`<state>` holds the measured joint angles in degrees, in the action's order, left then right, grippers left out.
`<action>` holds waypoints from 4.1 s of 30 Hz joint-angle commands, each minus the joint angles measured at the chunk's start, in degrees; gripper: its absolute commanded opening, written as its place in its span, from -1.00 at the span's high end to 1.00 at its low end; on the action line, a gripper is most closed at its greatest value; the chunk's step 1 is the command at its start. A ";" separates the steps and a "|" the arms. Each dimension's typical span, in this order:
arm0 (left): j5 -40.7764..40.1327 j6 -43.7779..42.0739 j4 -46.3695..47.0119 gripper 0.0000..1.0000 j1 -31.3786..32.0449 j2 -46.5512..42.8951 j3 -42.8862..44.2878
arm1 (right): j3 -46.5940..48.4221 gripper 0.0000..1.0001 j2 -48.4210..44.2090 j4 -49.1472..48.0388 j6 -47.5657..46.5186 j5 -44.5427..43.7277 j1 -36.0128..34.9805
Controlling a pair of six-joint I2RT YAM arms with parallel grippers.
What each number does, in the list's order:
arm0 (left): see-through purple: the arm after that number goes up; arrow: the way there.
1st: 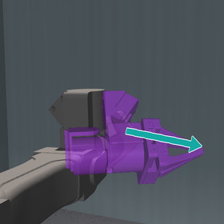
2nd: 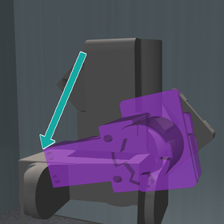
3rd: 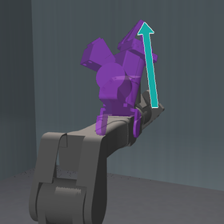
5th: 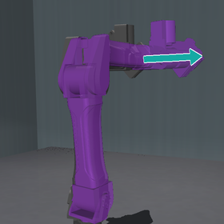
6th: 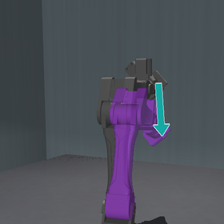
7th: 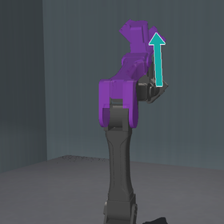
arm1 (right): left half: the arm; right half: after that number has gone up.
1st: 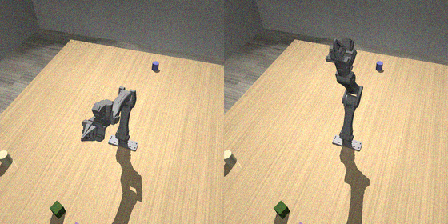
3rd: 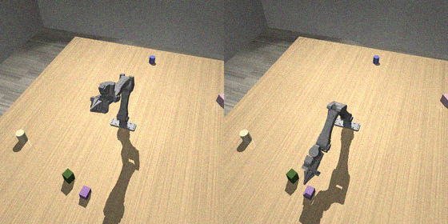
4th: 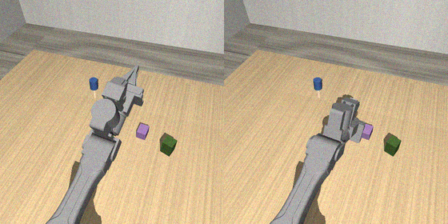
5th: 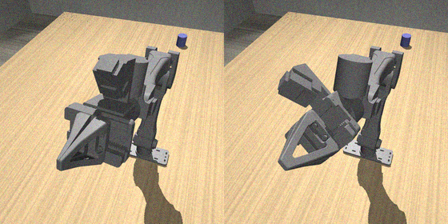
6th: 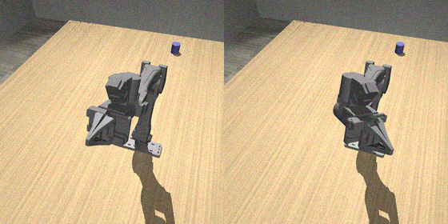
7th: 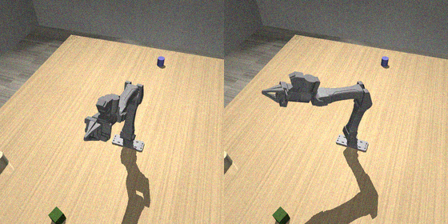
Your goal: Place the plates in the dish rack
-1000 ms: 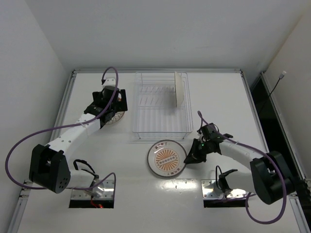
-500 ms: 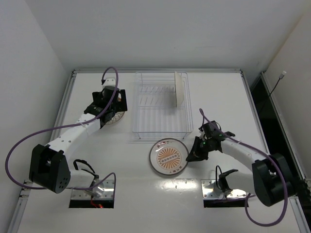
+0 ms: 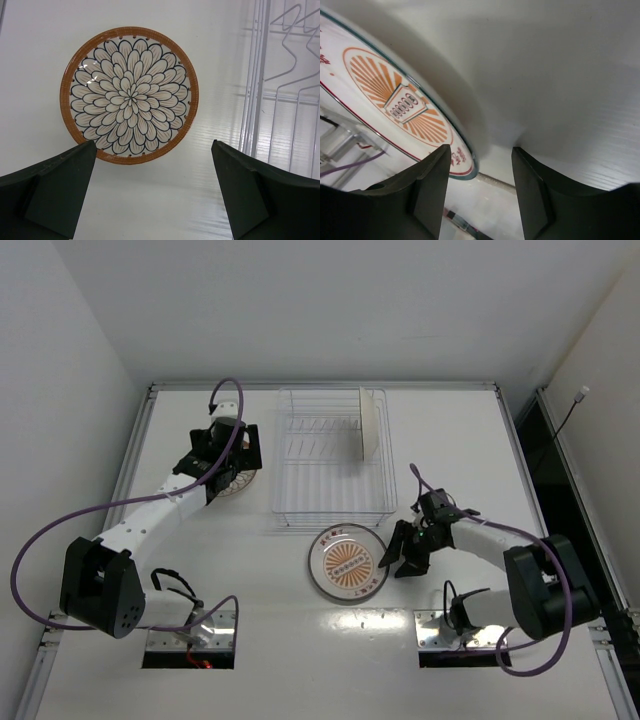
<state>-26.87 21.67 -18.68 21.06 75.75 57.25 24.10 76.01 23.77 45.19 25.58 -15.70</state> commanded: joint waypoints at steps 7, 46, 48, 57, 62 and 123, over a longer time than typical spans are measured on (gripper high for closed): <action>-0.72 -0.31 0.40 -1.00 0.47 -0.60 2.07 | -2.12 0.00 5.64 -12.50 0.25 8.68 3.93; -8.37 0.92 -1.80 -1.00 0.47 1.07 3.21 | 37.46 1.00 -24.87 32.65 -4.41 -16.26 -3.98; -8.37 0.92 -1.80 -1.00 0.47 1.07 3.21 | 42.50 1.00 -22.49 33.36 -4.93 -19.41 -4.68; -8.90 0.92 -1.80 -1.00 0.47 1.07 3.21 | 67.62 1.00 -3.63 32.39 -8.44 -37.78 -8.11; -8.28 1.44 -1.80 -1.00 0.47 0.54 3.21 | 82.05 1.00 7.38 33.01 -11.26 -52.45 -11.10; -4.94 2.50 -2.33 -1.00 0.47 -2.09 3.21 | 109.50 1.00 51.96 29.85 -23.47 -104.41 -29.65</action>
<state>-31.94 23.27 -21.21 21.06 75.83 58.35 131.44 128.16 55.70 22.52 -70.32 -45.52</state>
